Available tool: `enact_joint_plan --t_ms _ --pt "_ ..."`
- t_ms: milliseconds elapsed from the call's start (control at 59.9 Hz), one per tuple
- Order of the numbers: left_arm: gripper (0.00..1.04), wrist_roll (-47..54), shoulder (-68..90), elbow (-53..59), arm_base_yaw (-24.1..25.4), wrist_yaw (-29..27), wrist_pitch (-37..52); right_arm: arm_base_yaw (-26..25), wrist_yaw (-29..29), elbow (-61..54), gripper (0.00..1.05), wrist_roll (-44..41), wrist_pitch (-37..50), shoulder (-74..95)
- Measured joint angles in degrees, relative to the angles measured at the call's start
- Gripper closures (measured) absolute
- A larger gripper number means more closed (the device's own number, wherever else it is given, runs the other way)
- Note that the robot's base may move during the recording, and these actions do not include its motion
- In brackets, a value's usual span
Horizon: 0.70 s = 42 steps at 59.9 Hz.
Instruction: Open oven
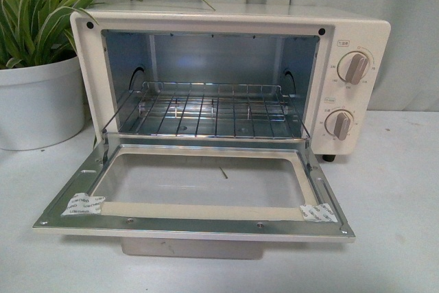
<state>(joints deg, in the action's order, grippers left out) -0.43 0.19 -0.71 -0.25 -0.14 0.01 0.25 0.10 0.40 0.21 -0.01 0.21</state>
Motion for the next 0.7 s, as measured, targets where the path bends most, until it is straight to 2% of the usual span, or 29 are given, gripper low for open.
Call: enact_joint_plan --t_ms 334,384,501,618,701 --pt "1.01 -0.02 0.0 0.0 0.0 -0.02 0.0 -0.11 0.02 0.0 1.04 0.0 0.0 0.0" --pt "0.91 -0.02 0.0 0.0 0.0 -0.02 0.0 -0.11 0.02 0.0 1.01 -0.11 0.0 0.0" --pt "0.7 -0.02 0.0 0.0 0.0 -0.02 0.0 -0.11 0.02 0.0 0.8 -0.07 0.0 0.0" --pt "0.48 -0.02 0.0 0.0 0.0 -0.02 0.0 -0.11 0.02 0.0 0.57 -0.07 0.0 0.0" --pt "0.25 -0.02 0.0 0.0 0.0 -0.02 0.0 -0.11 0.02 0.0 0.36 -0.07 0.0 0.0"
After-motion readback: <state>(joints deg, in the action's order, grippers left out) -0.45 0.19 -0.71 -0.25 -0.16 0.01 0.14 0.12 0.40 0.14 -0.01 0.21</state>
